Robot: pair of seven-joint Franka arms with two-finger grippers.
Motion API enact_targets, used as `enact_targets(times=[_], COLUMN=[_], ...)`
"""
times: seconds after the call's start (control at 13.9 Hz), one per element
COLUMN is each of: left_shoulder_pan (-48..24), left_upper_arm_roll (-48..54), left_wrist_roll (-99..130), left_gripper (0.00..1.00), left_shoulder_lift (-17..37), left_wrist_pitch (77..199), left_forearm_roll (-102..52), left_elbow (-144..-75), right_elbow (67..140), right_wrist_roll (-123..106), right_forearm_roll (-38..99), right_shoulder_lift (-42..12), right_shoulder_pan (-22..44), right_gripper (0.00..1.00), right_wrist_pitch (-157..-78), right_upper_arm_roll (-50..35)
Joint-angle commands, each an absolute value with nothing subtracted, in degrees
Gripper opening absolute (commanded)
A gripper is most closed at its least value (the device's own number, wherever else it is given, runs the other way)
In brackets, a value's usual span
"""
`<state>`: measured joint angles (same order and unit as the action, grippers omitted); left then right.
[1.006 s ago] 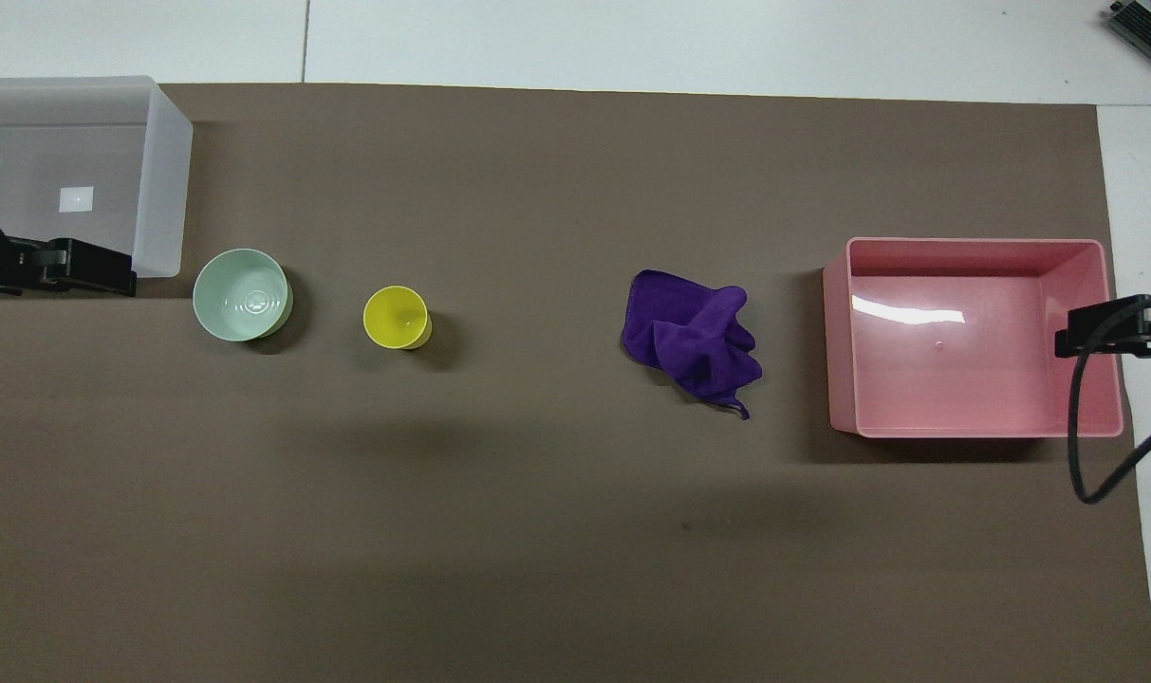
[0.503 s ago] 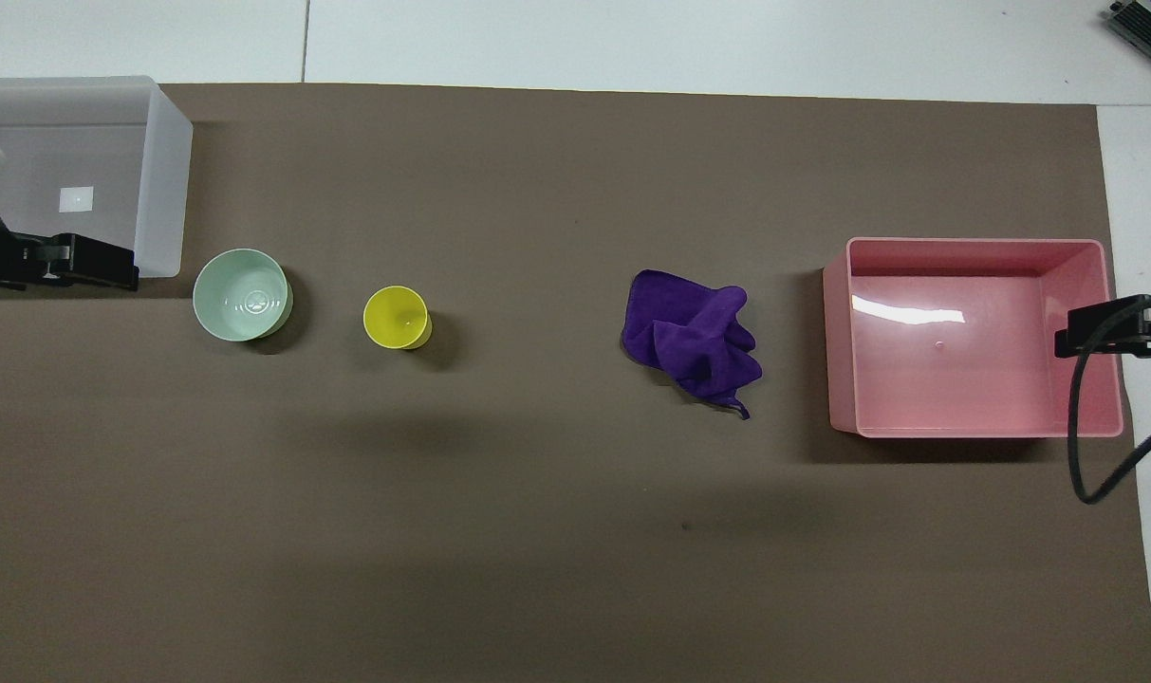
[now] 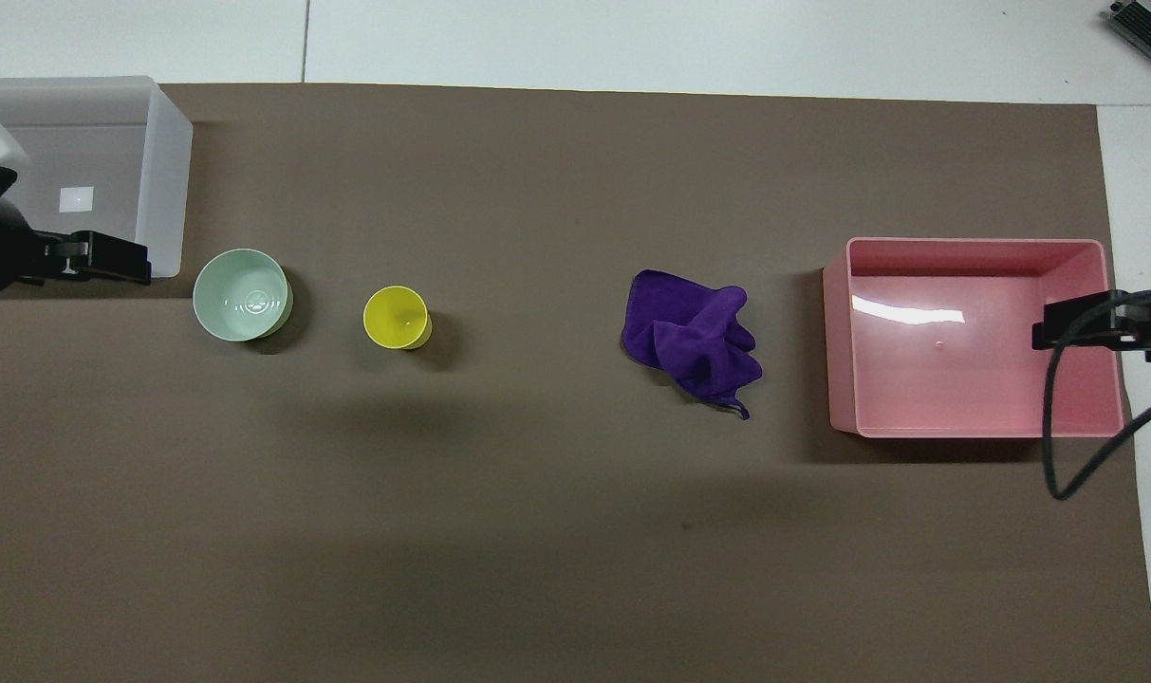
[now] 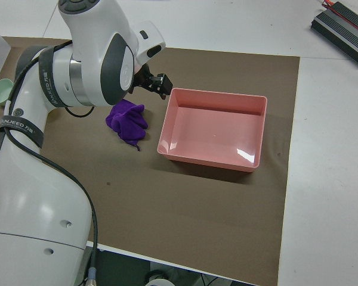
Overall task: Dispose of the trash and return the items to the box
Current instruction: 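Grasp the green bowl with the left gripper while the right gripper grasps the cloth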
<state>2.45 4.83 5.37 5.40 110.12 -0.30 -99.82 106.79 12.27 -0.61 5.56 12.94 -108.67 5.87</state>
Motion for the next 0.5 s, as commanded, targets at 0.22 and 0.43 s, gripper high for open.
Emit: enact_targets(times=[0.22,0.43], left_shoulder_pan=[4.65,4.92], left_upper_arm_roll=[5.18,5.19], left_wrist_roll=[20.62,30.73], left_gripper=[1.0,1.0], left_shoulder_lift=[6.33,5.98], left_wrist_pitch=[125.22,130.06], left_forearm_roll=[-1.4,-1.49], left_elbow=[-111.69,-116.7], right_elbow=[112.32,113.11], right_wrist_roll=[22.58,22.15], right_forearm_roll=[0.78,4.74], right_shoulder_lift=[-6.04,-11.24], right_shoulder_pan=[20.12,22.05], right_gripper=[1.0,1.0], right_wrist_pitch=[-127.76,-135.16], right_upper_arm_roll=[5.71,5.71])
